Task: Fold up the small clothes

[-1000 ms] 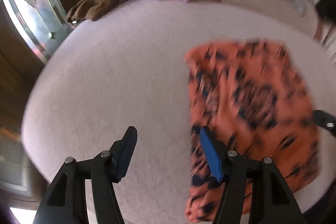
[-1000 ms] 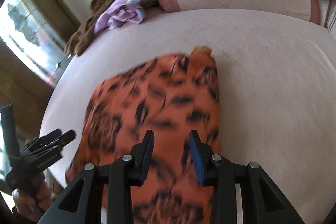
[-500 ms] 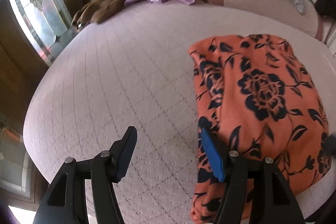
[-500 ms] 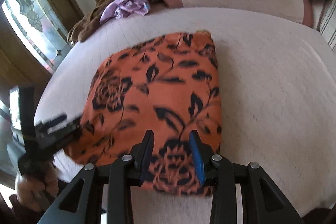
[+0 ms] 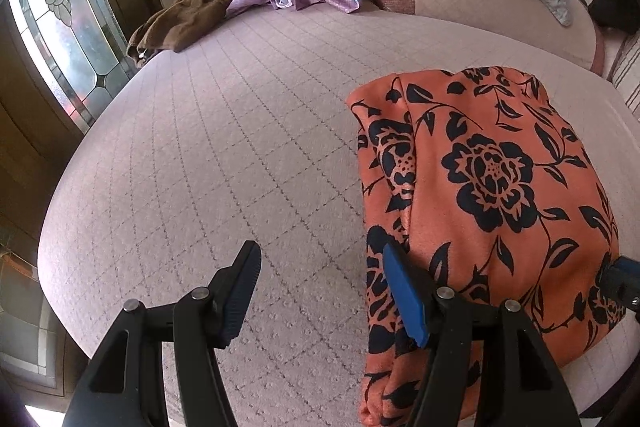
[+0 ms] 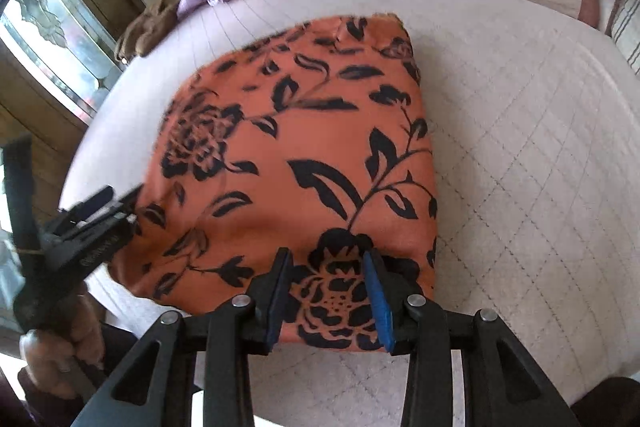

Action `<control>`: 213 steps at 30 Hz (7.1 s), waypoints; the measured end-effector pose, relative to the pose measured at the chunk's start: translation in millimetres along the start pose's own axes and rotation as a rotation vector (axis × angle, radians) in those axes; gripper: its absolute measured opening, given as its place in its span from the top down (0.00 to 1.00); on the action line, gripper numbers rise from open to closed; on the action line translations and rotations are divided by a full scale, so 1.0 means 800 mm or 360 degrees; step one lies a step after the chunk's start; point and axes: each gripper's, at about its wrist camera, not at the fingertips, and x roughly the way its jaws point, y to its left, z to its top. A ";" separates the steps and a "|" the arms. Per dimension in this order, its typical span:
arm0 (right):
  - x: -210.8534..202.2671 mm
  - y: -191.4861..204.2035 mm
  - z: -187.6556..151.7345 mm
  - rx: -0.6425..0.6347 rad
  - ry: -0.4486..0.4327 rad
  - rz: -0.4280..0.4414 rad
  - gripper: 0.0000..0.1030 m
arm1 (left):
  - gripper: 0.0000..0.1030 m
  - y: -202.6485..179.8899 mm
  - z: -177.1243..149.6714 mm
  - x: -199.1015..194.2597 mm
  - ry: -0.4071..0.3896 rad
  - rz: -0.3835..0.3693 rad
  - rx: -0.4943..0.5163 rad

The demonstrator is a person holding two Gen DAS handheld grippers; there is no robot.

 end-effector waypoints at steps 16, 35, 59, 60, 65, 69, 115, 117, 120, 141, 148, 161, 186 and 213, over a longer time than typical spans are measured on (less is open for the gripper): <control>0.009 0.046 0.074 -0.0101 -0.0010 0.0048 0.58 | 0.37 0.016 0.002 0.009 0.0048 -0.0047 -0.0074; 0.091 0.098 0.158 -0.0157 -0.0038 0.0171 0.50 | 0.37 0.018 0.016 0.023 0.0050 -0.0057 -0.0060; -0.004 -0.040 0.030 0.0010 -0.0096 0.0076 0.45 | 0.37 -0.005 0.014 -0.009 -0.0069 -0.0074 -0.0066; 0.004 -0.038 0.027 0.0008 -0.0074 0.0095 0.45 | 0.37 -0.006 0.014 -0.007 -0.0064 -0.0076 -0.0065; 0.033 -0.021 0.020 -0.0091 -0.0030 0.0037 0.36 | 0.35 -0.008 0.026 0.020 0.0045 -0.0109 -0.0070; 0.025 -0.027 0.025 -0.0102 -0.0003 0.0112 0.36 | 0.35 0.005 0.038 0.016 0.0052 -0.0214 -0.0113; 0.150 0.118 0.210 -0.0091 0.0137 0.0327 0.64 | 0.27 0.011 0.009 0.041 0.0144 -0.0213 0.0057; 0.166 0.126 0.205 -0.0119 0.0099 0.0272 0.64 | 0.27 0.014 0.009 0.041 0.0152 -0.0223 0.0029; 0.151 0.124 0.207 -0.0107 0.0091 0.0295 0.64 | 0.27 0.017 0.012 0.036 0.0129 -0.0230 0.0002; 0.019 -0.072 0.066 0.0113 -0.0032 0.0284 0.32 | 0.27 0.002 0.042 0.004 -0.0041 -0.0258 -0.0082; 0.024 -0.110 0.044 0.0189 -0.0013 0.0429 0.32 | 0.27 -0.013 0.044 0.006 -0.0035 -0.0261 -0.0047; 0.048 -0.142 0.039 0.0319 -0.0030 0.0797 0.32 | 0.26 -0.026 0.049 0.021 0.0005 -0.0251 -0.0047; 0.029 -0.055 0.033 -0.0085 -0.0225 0.0444 0.57 | 0.21 -0.011 0.038 0.042 0.0103 -0.0365 -0.0086; 0.031 -0.027 0.105 -0.0040 -0.0300 0.0367 0.62 | 0.21 -0.027 0.050 0.044 0.0014 -0.0240 -0.0088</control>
